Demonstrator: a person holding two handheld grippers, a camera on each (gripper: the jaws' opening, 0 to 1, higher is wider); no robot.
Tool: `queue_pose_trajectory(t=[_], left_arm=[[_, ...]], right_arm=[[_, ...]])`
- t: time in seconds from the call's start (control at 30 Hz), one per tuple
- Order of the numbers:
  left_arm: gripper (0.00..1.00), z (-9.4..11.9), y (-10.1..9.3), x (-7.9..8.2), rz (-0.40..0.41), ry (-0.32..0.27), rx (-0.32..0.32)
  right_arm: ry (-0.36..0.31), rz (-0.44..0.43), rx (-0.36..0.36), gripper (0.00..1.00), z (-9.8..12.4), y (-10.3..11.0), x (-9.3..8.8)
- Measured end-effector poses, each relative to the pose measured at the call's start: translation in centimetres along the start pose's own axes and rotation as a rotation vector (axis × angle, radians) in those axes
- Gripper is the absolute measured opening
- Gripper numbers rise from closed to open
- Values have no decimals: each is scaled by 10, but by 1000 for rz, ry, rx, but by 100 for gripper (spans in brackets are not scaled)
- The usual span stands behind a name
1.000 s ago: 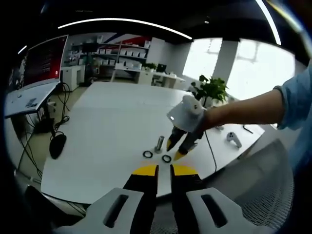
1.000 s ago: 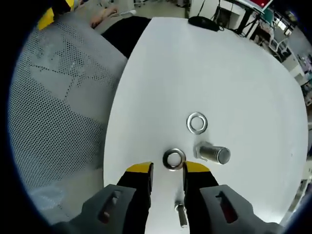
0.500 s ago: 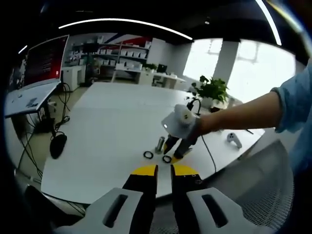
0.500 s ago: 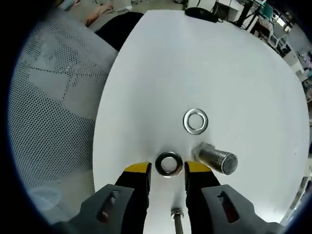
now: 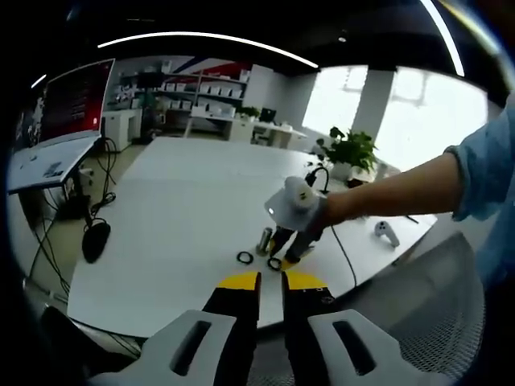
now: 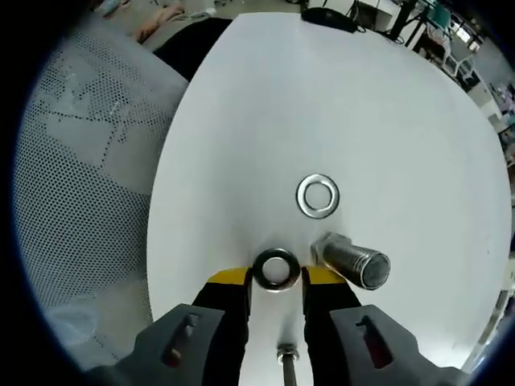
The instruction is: Place the washer onto the threaded stud by aligning its center hole with the stud, sliding it down to the base, and recovering from edge contact or off-axis alignment until the washer reaches the visible bottom stop.
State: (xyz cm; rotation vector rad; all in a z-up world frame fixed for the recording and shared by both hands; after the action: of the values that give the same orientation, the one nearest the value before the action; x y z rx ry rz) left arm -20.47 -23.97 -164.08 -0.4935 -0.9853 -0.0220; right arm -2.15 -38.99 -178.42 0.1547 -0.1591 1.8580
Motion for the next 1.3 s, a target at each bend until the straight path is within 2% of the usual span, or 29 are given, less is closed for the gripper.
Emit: queue_pose_trajectory(t=[0.67, 0.93, 1.3], left_arm=[[8, 0, 0, 0, 0, 0, -5], [8, 0, -1, 0, -1, -1, -7], [8, 0, -1, 0, -3, -2, -11]], right_arm=[[-22, -31, 5, 24, 3, 3, 5], [-28, -71, 4, 24, 16, 4, 6], [-34, -65, -46, 24, 45, 6, 4]])
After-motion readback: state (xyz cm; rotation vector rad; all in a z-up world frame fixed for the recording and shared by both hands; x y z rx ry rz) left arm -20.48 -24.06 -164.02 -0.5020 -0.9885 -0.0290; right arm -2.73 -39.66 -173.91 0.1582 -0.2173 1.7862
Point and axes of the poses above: the point that each gripper's makers call its tool centre point, and the gripper's own axes: z roughly backward along the fingers, y roughly to its left, x roughly out of its top, the point moved 7 cm from there along z, roughly backward along the fingers, and after that the axes turned 9 degrees about z, right-handed, at the moved point
